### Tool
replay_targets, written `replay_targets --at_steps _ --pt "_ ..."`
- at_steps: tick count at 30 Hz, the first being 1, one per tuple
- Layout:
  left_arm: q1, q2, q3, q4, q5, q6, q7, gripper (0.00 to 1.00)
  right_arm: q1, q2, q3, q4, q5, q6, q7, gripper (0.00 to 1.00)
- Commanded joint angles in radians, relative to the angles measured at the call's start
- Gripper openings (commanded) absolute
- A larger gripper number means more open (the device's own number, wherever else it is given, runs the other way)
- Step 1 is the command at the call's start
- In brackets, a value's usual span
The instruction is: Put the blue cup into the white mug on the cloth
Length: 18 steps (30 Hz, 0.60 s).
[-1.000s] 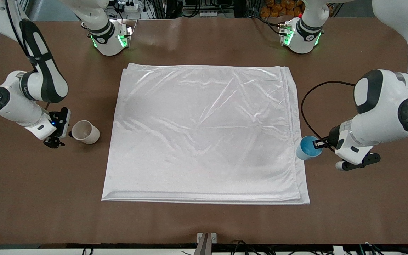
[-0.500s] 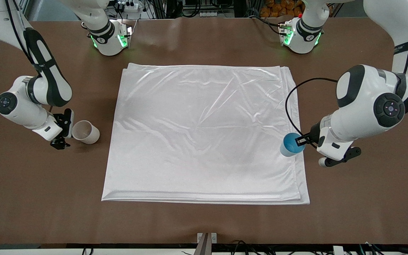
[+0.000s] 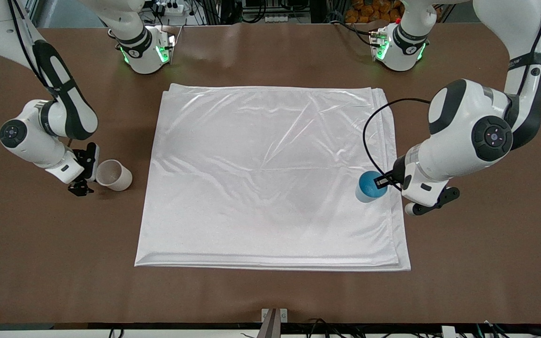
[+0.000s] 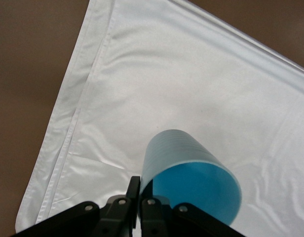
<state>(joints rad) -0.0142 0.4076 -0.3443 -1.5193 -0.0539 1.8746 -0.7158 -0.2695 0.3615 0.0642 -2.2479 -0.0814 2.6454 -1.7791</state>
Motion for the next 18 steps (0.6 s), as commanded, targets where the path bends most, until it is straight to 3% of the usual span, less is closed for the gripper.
replay_targets --at_steps 1,11,14,18 --pt "0.005 -0.010 -0.008 0.007 -0.020 -0.019 -0.028 0.00 -0.010 -0.003 0.009 -0.018 -0.011 0.022 -0.016 1.00" --pt "0.003 -0.010 -0.024 0.030 -0.020 -0.019 -0.063 0.00 -0.010 0.002 0.009 -0.038 -0.011 0.057 -0.017 1.00" --pt "0.005 -0.010 -0.031 0.030 -0.020 -0.019 -0.074 0.00 -0.010 0.004 0.009 -0.038 -0.011 0.057 -0.017 0.89" --pt "0.003 -0.010 -0.041 0.036 -0.018 -0.019 -0.099 0.00 -0.010 0.004 0.009 -0.038 -0.011 0.057 -0.017 0.65"
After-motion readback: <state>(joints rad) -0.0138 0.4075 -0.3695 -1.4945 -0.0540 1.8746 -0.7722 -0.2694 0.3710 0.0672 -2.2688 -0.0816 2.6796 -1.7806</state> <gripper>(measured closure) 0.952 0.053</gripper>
